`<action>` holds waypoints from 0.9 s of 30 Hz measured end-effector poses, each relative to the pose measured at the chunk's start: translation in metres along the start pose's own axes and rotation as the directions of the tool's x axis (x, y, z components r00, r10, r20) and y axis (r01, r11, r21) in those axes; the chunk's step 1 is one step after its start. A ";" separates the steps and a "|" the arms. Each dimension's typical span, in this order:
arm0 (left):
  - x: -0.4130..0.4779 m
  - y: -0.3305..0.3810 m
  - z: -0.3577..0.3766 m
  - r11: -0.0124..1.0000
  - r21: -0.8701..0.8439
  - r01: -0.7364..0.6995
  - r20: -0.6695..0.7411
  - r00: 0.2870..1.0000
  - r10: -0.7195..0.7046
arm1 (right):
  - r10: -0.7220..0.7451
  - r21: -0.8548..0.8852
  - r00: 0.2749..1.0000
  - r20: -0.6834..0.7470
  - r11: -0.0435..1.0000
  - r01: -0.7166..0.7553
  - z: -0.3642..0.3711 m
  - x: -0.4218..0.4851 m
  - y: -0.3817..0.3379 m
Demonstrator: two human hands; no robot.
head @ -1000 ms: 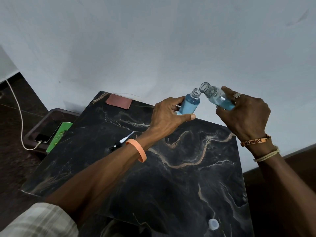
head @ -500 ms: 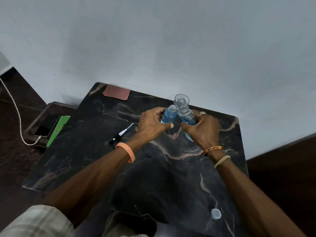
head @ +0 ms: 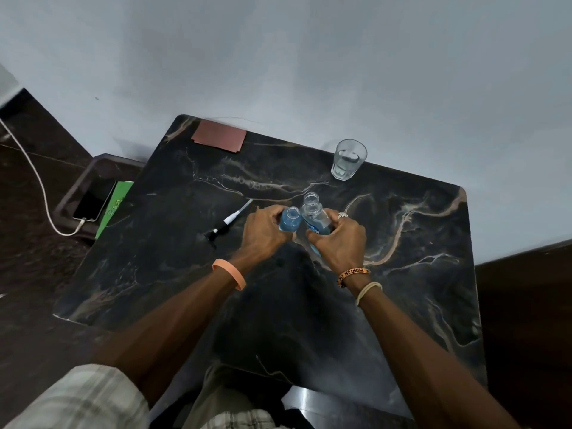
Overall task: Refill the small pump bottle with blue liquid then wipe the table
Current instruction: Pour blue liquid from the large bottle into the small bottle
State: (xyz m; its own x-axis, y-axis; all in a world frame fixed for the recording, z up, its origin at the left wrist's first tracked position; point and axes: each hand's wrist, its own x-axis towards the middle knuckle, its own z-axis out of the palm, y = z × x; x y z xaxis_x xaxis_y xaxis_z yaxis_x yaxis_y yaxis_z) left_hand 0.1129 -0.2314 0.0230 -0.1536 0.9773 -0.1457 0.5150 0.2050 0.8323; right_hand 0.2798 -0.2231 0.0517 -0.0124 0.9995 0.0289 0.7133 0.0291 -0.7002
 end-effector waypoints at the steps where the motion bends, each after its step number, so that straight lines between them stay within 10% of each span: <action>1: 0.000 -0.004 0.002 1.000 0.003 0.005 0.008 1.000 -0.006 | 0.000 0.002 1.000 0.006 1.000 0.000 0.003 -0.001 0.002; 27: 0.011 -0.041 0.012 0.998 0.070 -0.007 0.089 0.996 0.001 | 0.060 -0.136 0.997 0.044 0.989 -0.053 0.033 0.004 0.015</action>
State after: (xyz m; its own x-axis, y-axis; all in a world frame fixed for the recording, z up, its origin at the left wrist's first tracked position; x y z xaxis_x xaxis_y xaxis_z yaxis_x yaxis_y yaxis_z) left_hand 0.1001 -0.2286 -0.0191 -0.0773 0.9784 -0.1919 0.5736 0.2010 0.7941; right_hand 0.2667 -0.2185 0.0178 -0.0007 0.9990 -0.0444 0.8014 -0.0260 -0.5975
